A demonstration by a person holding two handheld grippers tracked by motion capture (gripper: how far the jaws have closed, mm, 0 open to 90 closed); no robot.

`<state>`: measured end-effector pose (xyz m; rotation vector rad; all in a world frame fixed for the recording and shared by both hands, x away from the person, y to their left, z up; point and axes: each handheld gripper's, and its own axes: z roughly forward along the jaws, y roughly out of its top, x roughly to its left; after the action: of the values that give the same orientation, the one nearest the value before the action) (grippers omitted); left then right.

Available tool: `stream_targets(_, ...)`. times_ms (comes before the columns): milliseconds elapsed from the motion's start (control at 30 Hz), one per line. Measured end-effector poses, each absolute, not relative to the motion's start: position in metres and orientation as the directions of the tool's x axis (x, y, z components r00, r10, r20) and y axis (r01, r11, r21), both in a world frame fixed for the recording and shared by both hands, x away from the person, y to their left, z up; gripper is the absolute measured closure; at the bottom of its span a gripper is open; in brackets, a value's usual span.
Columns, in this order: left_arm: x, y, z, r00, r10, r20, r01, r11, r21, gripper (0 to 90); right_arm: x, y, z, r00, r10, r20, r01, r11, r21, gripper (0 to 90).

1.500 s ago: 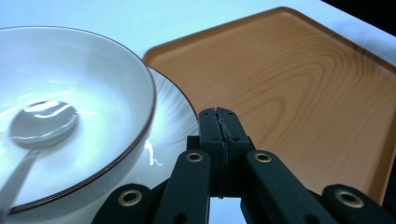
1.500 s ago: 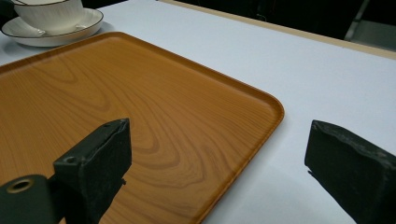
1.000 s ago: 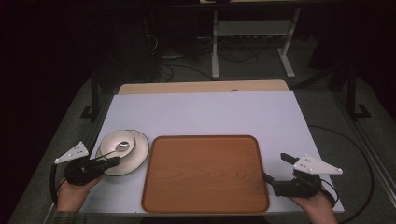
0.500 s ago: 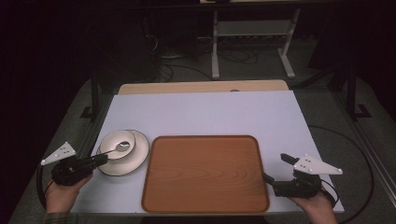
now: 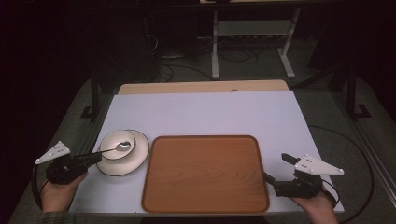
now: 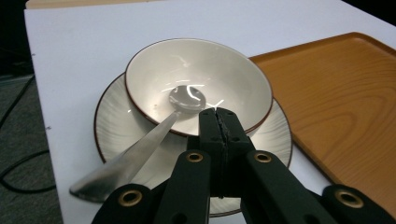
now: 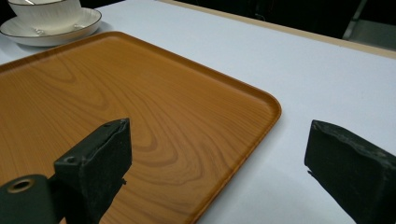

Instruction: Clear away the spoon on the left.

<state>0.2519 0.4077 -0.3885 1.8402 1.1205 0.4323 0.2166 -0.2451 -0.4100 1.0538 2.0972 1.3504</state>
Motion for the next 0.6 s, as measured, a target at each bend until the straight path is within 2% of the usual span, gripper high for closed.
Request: stream_targets(600, 0.266, 0.418, -0.389, 0.468, 0.875, -0.124, 0.516, -0.157, 0.842, 89.8, 0.217, -0.244, -0.412, -0.622, 0.782, 0.041, 0.373, 0.249, 0.894, 6.9)
